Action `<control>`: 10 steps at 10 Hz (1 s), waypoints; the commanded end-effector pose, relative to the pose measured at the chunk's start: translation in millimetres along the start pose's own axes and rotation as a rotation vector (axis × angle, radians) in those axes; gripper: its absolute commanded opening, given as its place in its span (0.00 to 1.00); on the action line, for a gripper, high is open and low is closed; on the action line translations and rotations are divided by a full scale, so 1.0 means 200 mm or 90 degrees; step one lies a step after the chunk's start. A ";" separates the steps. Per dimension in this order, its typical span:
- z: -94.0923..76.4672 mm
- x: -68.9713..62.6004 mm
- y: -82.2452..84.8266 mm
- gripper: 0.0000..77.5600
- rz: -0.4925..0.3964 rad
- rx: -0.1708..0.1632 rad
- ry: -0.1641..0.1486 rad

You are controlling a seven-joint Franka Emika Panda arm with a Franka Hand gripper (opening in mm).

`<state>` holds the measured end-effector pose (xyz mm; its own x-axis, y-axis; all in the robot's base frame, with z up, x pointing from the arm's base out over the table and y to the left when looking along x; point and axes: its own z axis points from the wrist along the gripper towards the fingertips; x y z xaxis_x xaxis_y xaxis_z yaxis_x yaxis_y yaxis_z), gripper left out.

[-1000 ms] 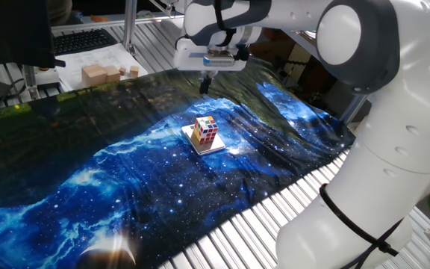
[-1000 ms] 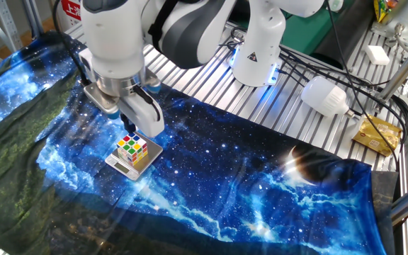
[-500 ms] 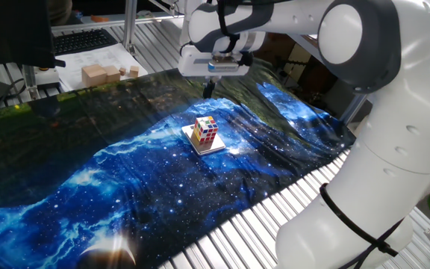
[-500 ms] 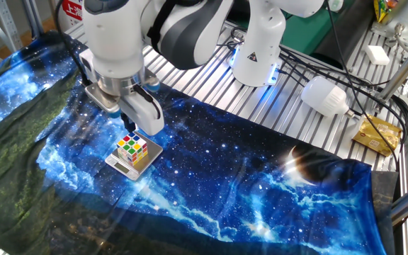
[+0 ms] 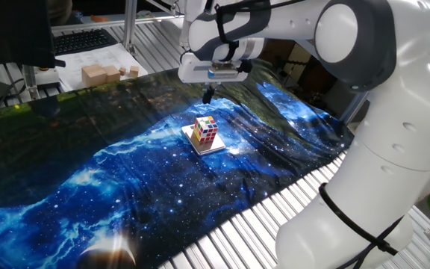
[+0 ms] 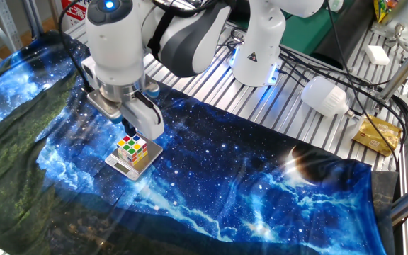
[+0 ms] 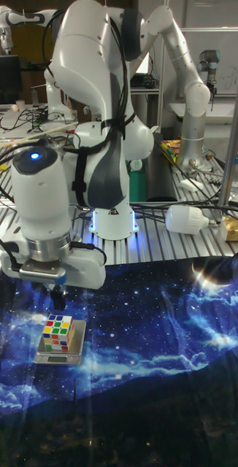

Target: Remove the object from the scale

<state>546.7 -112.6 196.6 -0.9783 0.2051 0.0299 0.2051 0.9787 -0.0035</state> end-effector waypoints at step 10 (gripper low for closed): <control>0.05 0.00 -0.01 0.00 0.058 0.014 -0.010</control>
<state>545.4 -114.7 186.1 -0.9612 0.2757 0.0087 0.2754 0.9610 -0.0253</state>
